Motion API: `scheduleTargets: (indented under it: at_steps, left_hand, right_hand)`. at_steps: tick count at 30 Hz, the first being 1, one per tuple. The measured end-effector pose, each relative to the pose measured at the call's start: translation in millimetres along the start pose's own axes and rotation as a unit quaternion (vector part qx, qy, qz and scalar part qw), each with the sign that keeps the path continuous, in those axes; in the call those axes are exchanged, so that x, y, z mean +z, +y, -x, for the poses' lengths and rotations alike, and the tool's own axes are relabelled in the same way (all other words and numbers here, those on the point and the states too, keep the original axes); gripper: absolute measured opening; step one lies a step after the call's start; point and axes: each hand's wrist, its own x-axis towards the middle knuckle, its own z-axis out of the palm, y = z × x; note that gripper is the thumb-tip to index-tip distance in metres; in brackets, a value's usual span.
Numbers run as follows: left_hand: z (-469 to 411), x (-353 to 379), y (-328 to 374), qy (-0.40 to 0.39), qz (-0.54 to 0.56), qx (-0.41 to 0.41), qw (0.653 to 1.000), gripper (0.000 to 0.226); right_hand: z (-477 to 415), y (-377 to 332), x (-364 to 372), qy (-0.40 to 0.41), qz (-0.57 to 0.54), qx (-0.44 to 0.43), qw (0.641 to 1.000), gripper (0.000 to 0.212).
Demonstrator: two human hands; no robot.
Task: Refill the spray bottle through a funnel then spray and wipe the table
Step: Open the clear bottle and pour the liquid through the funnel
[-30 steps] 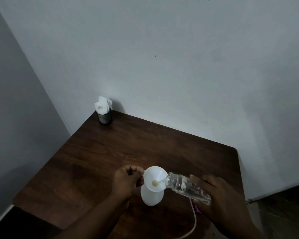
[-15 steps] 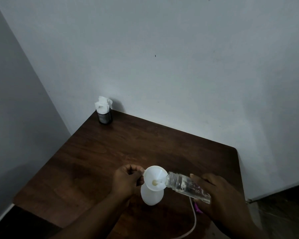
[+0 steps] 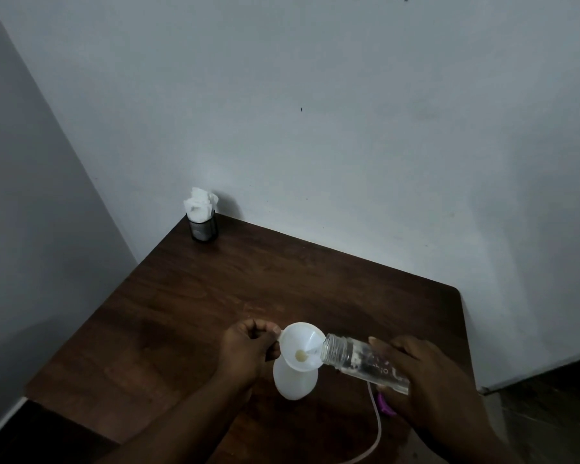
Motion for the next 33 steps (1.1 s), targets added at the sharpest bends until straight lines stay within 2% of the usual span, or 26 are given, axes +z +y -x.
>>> scheduleTargets:
  at_steps: [33]
  left_hand:
    - [-4.5, -3.7, -5.3, -0.011, -0.005, 0.001, 1.0, 0.008]
  right_hand:
    - [-2.6, -0.6, 2.0, -0.061, 0.023, 0.062, 0.996, 0.076]
